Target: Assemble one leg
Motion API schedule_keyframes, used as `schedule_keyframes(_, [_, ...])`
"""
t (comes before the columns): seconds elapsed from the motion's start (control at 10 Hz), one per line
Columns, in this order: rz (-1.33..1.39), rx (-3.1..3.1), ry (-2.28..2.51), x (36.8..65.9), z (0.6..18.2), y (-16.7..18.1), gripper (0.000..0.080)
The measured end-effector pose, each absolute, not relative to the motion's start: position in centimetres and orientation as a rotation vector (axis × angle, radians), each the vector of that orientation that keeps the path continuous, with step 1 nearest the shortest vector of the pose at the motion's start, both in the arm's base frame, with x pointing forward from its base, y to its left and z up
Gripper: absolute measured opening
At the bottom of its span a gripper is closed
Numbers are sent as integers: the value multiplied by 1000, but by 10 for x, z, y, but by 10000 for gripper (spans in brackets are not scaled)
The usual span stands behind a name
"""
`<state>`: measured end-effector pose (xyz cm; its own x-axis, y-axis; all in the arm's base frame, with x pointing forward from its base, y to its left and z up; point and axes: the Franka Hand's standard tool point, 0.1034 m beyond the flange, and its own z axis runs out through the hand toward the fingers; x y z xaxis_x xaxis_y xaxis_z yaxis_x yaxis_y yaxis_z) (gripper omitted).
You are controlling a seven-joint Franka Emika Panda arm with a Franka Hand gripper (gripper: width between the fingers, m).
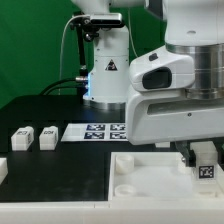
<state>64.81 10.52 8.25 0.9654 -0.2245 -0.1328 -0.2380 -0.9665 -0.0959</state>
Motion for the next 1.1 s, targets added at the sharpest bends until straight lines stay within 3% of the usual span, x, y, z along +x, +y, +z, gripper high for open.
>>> schedule_keyframes(0.5, [84,-2670,1490,639,81,96,290])
schedule_keyframes(0.8, [109,-2117,2202,628,80,96,291])
schedule_keyframes(1.1, [100,-2154,2167,627,82,102,312])
